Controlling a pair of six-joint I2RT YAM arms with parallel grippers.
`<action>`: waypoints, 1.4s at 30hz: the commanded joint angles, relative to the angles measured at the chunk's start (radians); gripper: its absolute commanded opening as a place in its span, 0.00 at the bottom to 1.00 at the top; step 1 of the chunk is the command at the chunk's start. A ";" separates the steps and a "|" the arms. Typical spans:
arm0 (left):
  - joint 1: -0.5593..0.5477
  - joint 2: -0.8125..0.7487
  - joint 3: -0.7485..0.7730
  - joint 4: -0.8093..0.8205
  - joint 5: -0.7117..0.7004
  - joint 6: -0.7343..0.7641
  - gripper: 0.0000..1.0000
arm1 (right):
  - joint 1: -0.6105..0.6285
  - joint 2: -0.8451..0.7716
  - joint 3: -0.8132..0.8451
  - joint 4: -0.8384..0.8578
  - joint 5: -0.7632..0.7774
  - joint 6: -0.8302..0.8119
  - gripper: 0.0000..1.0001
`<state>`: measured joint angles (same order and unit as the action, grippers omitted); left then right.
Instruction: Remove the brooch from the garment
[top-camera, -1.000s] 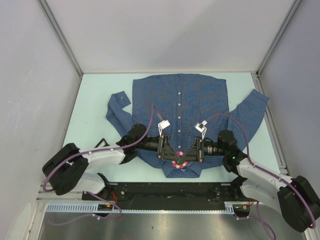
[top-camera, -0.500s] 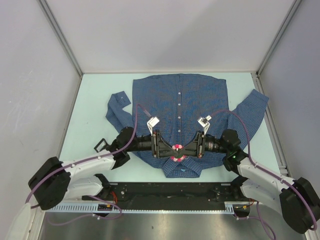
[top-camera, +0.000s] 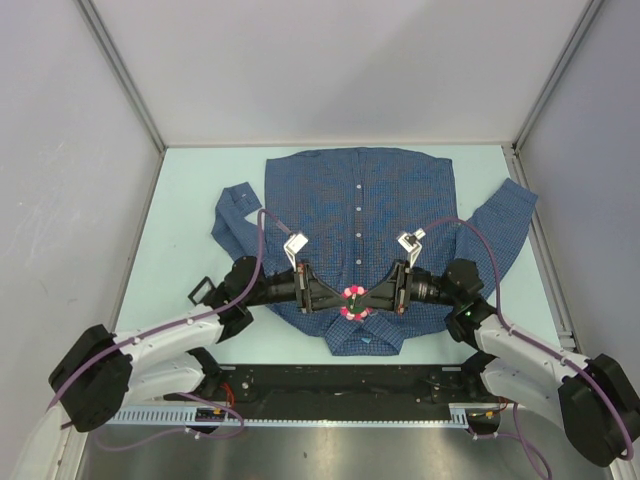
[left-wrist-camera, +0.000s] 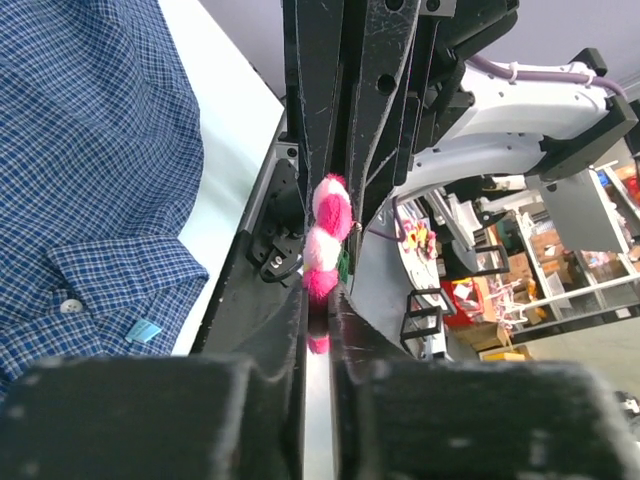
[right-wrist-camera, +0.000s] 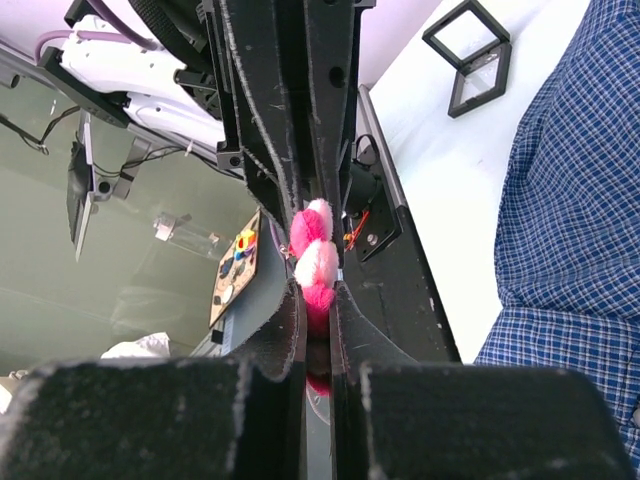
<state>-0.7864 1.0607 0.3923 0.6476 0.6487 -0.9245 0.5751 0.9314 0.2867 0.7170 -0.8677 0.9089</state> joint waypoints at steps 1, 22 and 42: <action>0.006 0.008 0.036 0.006 0.009 0.021 0.05 | 0.017 0.006 0.032 0.061 0.024 0.001 0.00; 0.027 -0.101 0.534 -1.712 -1.037 0.213 0.00 | -0.167 -0.049 0.098 -0.481 0.277 -0.298 0.73; 0.042 0.528 0.734 -2.080 -1.547 -0.068 0.00 | -0.050 -0.105 0.127 -0.499 0.374 -0.403 0.73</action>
<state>-0.7589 1.5200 1.0775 -1.3197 -0.7750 -0.9203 0.5129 0.8524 0.3714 0.2192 -0.5293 0.5415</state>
